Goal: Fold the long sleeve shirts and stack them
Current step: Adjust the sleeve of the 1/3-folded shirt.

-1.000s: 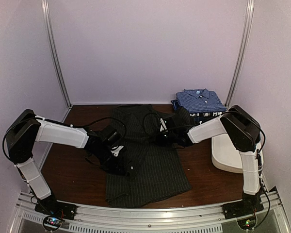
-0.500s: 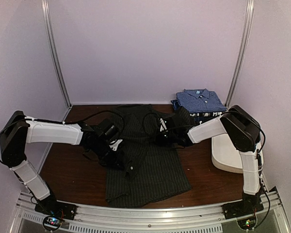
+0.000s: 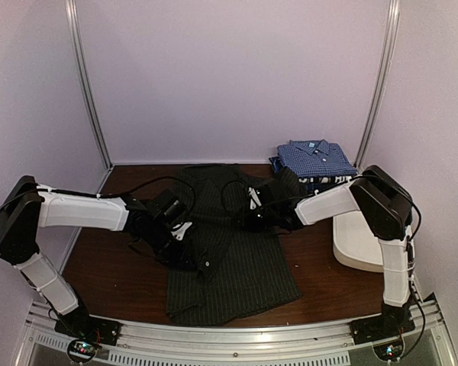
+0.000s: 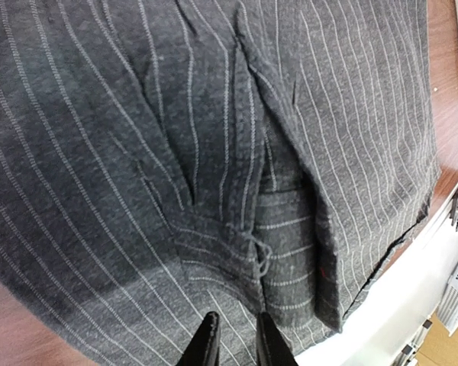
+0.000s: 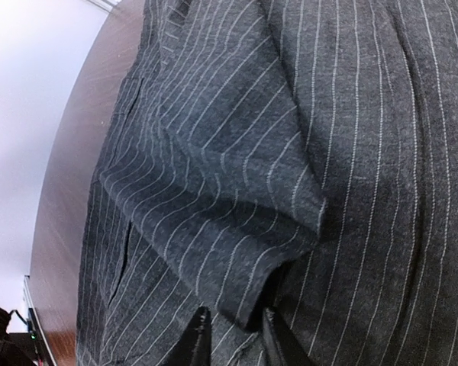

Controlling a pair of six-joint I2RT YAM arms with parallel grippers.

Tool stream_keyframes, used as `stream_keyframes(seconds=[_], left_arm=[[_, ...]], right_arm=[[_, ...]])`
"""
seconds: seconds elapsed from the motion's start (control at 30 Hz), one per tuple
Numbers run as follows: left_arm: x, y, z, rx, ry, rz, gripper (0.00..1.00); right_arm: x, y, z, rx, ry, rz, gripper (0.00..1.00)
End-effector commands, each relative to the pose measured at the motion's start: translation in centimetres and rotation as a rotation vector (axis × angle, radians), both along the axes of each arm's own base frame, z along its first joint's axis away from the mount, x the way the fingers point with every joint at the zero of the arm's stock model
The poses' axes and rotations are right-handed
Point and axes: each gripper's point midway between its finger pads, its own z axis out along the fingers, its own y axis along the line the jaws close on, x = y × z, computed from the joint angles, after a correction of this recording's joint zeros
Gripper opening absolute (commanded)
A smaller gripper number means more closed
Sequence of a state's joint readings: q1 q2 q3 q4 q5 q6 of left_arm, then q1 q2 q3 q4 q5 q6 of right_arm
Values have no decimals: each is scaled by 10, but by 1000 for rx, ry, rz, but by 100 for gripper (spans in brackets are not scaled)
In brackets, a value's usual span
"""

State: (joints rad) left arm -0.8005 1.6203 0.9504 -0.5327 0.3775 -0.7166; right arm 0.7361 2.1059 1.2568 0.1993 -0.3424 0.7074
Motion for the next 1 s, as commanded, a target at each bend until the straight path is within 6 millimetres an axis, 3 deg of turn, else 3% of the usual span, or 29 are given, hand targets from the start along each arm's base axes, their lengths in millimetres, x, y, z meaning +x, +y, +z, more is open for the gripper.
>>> stream_keyframes(seconds=[0.0,0.2,0.37,0.5,0.67,0.97], left_arm=[[10,2,20,-19,-75,51,19],[30,23,31,25,-131,173,18],[51,59,37,43,-145,321,18],[66,95,44,33,-155,445,15],[74,121,50,24,-179,518,16],[76,128,52,23,-196,539,16]], right_arm=[[-14,-2,38,-62,-103,41,31],[-45,-10,54,-203,-191,98,48],[-88,10,80,-299,-353,229,62],[-126,33,84,-427,-482,354,73],[-168,57,70,-576,-572,473,80],[-190,60,36,-753,-636,509,85]])
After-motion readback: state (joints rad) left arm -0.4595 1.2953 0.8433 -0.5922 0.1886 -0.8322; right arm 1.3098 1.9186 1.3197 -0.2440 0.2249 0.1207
